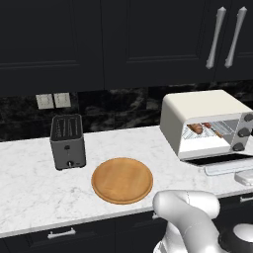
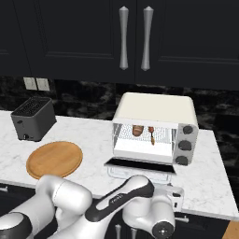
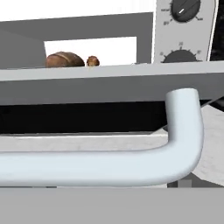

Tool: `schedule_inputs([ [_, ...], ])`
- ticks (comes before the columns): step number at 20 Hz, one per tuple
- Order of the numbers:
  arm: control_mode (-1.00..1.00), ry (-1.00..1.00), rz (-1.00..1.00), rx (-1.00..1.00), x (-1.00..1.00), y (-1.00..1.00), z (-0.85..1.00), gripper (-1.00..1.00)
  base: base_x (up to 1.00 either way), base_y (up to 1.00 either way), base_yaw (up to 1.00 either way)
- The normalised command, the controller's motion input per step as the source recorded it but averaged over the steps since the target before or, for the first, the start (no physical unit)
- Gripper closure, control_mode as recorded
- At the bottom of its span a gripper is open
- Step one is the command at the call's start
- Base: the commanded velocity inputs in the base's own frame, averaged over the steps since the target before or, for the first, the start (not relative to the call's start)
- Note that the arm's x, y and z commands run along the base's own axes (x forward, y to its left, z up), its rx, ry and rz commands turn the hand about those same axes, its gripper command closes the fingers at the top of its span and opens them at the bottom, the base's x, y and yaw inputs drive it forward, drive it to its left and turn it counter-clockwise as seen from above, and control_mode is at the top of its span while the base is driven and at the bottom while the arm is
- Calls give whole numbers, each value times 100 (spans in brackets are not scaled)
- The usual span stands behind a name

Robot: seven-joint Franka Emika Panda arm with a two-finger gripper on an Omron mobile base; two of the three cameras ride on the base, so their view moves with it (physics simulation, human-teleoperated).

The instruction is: Pick up the kebab skewer and baguette bread, and place them inside the toaster oven. Close the toaster oven door and start by setting the timer.

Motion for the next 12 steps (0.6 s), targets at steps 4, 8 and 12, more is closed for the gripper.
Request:
schedule_inputs([
  [4, -100, -5, -3, 0, 42, 36, 30, -100, 0, 0, 0],
  [8, -100, -7, -6, 2, 52, 35, 33, -100, 0, 0, 0],
  [12, -100, -7, -6, 4, 57, 32, 38, -100, 0, 0, 0],
])
